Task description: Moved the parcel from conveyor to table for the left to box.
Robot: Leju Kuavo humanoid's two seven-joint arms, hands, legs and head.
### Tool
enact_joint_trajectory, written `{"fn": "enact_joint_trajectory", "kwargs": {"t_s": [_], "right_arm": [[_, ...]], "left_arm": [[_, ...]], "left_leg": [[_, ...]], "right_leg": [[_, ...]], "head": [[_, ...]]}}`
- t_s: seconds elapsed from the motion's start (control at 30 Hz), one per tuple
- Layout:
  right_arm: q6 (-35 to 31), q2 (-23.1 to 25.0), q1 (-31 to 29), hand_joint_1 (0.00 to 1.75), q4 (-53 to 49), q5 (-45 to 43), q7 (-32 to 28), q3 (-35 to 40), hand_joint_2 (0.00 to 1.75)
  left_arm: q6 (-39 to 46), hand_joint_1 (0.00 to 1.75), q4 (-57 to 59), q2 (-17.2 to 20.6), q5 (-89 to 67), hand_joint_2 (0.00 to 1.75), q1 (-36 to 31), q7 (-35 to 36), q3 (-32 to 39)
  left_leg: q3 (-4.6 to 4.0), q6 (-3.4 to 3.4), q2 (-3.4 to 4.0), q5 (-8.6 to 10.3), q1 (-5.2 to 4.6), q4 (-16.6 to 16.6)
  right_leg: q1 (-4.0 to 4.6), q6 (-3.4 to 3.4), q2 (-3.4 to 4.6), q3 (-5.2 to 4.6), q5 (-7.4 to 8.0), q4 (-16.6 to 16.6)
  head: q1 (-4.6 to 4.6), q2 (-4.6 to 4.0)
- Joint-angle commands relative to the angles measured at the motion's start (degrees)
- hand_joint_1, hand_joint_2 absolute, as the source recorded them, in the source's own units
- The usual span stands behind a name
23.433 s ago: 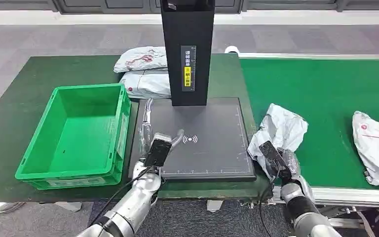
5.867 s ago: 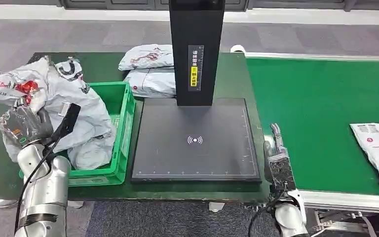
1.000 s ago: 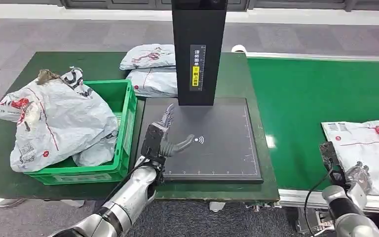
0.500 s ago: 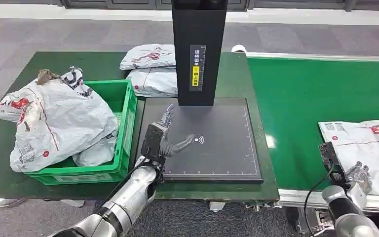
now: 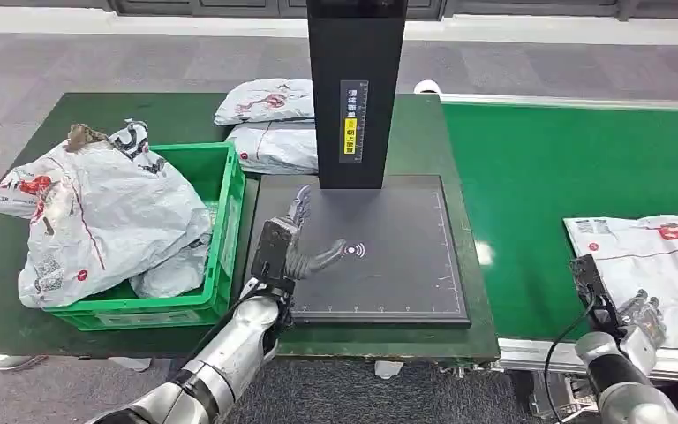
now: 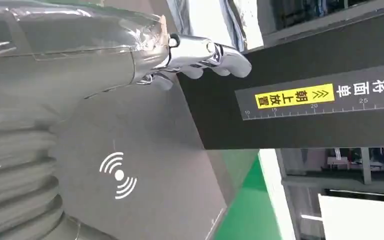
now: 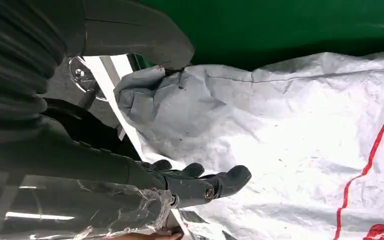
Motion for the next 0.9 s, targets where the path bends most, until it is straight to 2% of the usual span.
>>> {"fn": "enact_joint_trajectory", "kwargs": {"t_s": [0.03,0.47,0.67,0.8,0.83,0.87,0.9], "right_arm": [[1.3,0.8,-1.6,0.0,3.0,1.0,0.1,-2.4,1.75],[1.8,0.7,-1.7,0.0,3.2,2.1,1.0,-1.8,1.75],[1.5,0.8,-1.9,0.0,3.3,5.1,3.9,0.2,1.75],[3.6,0.6,-0.9,0.0,3.8,10.8,9.9,4.3,1.75],[5.2,0.8,-0.5,0.37,3.9,11.5,10.9,4.6,1.75],[6.3,0.8,-0.2,1.75,3.8,11.8,11.3,4.6,1.75],[8.1,1.0,0.2,1.75,3.8,11.7,11.6,4.3,1.75]], "left_arm": [[0.6,0.0,-0.1,1.7,0.0,1.75,0.1,0.6,1.7],[0.3,0.0,-1.1,2.0,0.4,1.75,0.8,0.8,2.4],[-0.4,0.0,-1.6,2.3,0.9,1.75,1.5,1.2,3.0],[-1.4,0.0,-2.0,2.2,1.3,1.75,1.5,1.7,3.4],[-1.8,0.0,-2.0,2.3,1.6,1.75,1.4,1.9,3.7],[-2.1,0.0,-2.0,2.3,1.7,1.75,1.4,2.0,3.8],[-1.3,0.0,-1.6,2.5,1.3,1.75,1.0,1.9,3.8]], "left_leg": [[0.15,-0.05,0.18,-0.06,0.02,-0.1],[0.16,-0.06,0.24,-0.07,0.03,-0.1],[0.09,-0.05,0.2,-0.06,0.02,0.0],[0.18,-0.07,0.25,-0.07,0.05,-0.1],[0.12,-0.05,0.16,-0.05,0.04,-0.1],[0.18,-0.06,0.22,-0.07,0.06,-0.1],[0.09,-0.04,0.14,-0.05,0.06,0.0]], "right_leg": [[0.04,-0.09,0.07,0.1,-0.02,-0.1],[0.06,-0.11,0.1,0.12,-0.01,-0.1],[0.04,-0.09,0.1,0.06,-0.01,-0.1],[0.08,-0.13,0.09,0.15,-0.01,-0.1],[0.07,-0.1,0.04,0.11,-0.02,-0.1],[0.09,-0.13,0.06,0.16,-0.02,-0.1],[0.07,-0.08,0.04,0.09,-0.02,-0.1]], "head": [[0.0,0.0],[0.0,0.0],[0.0,0.0],[0.0,0.0],[0.0,0.0],[0.0,0.0],[0.0,0.0]]}}
